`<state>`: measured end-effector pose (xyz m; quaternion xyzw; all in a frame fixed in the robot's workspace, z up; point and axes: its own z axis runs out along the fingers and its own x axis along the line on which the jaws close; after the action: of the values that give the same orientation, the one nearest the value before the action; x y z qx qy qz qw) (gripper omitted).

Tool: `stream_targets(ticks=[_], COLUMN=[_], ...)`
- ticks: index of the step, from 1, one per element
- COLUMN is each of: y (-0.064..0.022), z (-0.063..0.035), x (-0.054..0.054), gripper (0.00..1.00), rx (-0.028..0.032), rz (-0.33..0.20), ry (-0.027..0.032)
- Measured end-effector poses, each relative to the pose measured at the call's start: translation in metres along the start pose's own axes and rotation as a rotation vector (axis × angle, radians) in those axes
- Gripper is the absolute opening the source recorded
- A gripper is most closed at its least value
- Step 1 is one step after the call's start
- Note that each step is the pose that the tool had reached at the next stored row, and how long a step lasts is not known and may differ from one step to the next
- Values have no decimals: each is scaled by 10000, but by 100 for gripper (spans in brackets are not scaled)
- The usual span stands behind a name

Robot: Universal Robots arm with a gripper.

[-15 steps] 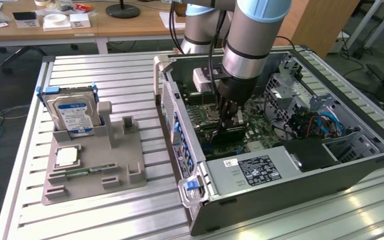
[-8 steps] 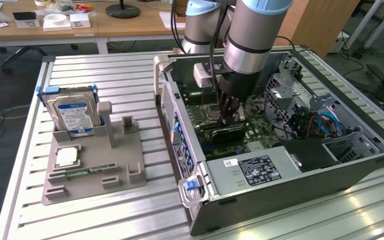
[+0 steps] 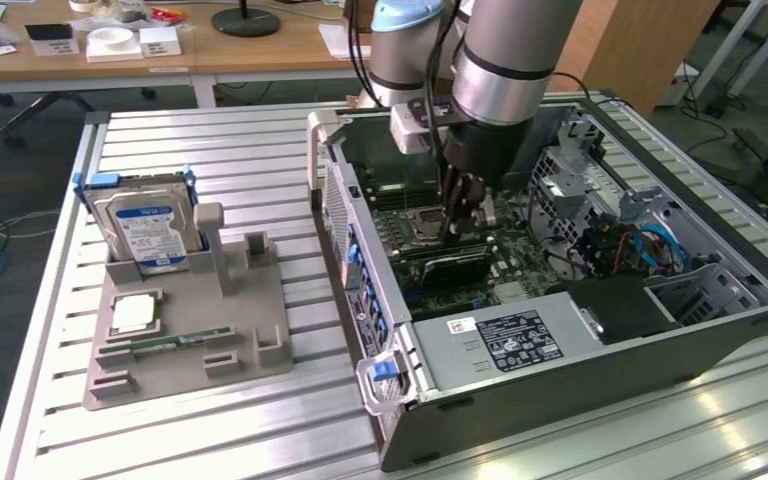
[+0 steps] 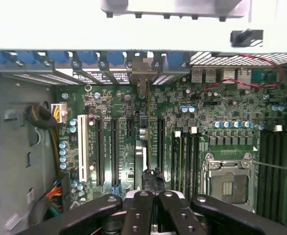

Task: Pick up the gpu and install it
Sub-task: 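Press down on the gpu until it lock into place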

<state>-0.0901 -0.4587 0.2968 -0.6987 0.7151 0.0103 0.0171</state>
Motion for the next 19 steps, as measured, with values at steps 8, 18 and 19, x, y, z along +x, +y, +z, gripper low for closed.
stream_targets(ticks=[8,18,19], y=[-2,-4,-4], z=[-237,-374,-374], x=[-9,-14,-14], gripper=[11,11,11], rx=[0,0,1], rz=[0,-1,-1], ry=[0,6,6])
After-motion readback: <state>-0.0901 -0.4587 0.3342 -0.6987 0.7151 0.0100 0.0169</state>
